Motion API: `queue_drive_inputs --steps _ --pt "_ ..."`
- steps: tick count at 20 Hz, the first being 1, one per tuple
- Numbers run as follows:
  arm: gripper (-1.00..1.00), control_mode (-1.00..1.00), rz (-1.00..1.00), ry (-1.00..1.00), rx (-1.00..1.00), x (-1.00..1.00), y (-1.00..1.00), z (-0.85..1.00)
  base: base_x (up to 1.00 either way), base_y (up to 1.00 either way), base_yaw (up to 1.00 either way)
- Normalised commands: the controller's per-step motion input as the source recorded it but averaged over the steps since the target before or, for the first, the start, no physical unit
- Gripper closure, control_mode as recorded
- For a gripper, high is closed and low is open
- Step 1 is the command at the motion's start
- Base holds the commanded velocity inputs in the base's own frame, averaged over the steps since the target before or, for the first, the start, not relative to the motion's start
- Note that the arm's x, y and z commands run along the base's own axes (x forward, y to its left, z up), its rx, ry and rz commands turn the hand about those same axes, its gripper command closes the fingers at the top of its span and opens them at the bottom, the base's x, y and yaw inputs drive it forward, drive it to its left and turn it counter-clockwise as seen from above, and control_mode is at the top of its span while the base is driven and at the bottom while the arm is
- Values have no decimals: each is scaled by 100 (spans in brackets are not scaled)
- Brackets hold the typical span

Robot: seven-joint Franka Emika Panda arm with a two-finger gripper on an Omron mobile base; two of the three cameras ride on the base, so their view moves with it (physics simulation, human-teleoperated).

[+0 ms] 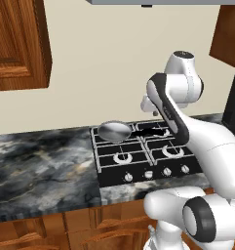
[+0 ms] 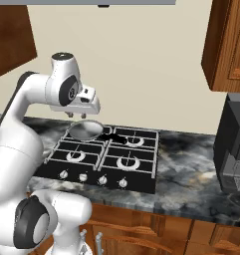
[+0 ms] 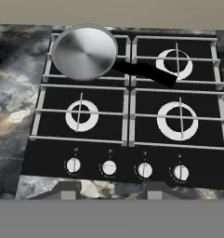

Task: Turn off the rear left burner of the stove.

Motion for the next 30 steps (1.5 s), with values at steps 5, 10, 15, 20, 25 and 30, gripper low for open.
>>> queue_drive_inputs --steps 5,10,15,20,25,30 --pt "-100 -100 0 0 -6 -16 0 -15 0 0 0" --pt "-100 -100 11 2 -18 -10 0 -49 0 0 0" --pt "-100 -100 27 14 -13 0 0 -51 0 0 0" --pt "-100 -100 26 7 -1 0 -2 -45 0 0 0" --pt "-100 -100 21 0 0 1 -2 -40 0 0 0" --pt "-100 -100 16 0 0 8 0 -48 0 0 0"
